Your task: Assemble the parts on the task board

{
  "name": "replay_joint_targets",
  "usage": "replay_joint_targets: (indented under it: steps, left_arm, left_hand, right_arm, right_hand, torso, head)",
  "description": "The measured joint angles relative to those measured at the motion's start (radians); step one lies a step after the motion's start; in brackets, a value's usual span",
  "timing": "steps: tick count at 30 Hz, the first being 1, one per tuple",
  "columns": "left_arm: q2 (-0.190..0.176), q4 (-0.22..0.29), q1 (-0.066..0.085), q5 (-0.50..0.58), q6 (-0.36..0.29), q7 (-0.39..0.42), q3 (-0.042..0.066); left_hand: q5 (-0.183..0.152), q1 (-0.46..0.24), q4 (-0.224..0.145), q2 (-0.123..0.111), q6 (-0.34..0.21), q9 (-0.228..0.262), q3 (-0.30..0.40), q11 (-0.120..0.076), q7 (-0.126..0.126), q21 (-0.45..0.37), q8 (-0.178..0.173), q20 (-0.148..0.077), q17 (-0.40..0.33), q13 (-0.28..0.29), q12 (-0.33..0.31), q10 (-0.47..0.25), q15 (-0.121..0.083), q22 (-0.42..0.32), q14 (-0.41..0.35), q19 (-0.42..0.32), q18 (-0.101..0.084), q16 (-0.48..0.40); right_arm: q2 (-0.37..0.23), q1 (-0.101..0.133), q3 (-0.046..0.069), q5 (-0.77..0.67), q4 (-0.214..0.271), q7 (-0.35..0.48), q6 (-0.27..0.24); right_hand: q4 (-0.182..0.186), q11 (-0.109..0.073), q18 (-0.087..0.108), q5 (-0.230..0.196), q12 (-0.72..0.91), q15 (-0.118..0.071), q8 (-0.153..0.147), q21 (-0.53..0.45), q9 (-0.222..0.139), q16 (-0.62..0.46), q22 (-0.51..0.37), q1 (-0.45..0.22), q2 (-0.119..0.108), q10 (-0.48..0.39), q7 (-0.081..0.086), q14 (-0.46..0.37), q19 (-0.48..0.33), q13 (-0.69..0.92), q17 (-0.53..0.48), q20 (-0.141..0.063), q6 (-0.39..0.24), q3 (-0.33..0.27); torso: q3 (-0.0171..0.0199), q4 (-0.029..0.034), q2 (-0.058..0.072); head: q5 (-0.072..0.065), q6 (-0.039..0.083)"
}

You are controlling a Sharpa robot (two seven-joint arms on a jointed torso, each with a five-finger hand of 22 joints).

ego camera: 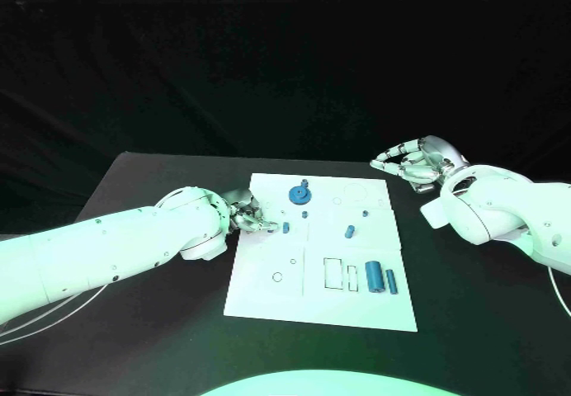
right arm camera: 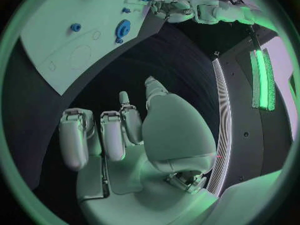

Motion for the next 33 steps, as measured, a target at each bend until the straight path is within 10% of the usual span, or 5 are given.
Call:
replay_joint_targets:
  steps: [33]
  left_arm:
    - [0.002, 0.0, 0.0, 0.04, 0.002, 0.011, 0.0]
  left_hand:
    - [0.0, -0.057, 0.003, -0.004, 0.004, -0.011, -0.009, 0.0, -0.004, 0.0, 0.008, 0.0, 0.0, 0.01, 0.008, 0.007, 0.0, 0.0, 0.0, 0.0, 0.0, 0.0]
  right_arm:
    - [0.001, 0.0, 0.0, 0.0, -0.002, 0.001, 0.0]
  right_hand:
    - [0.0, 0.0, 0.0, 0.004, -0.004, 0.0, 0.004, 0.0, 0.0, 0.0, 0.0, 0.0, 0.0, -0.007, 0.0, 0.0, 0.0, 0.001, 0.0, 0.0, 0.0, 0.0]
  torso:
    - [0.0004, 0.0005, 0.0]
  head:
    - [-0.003, -0.003]
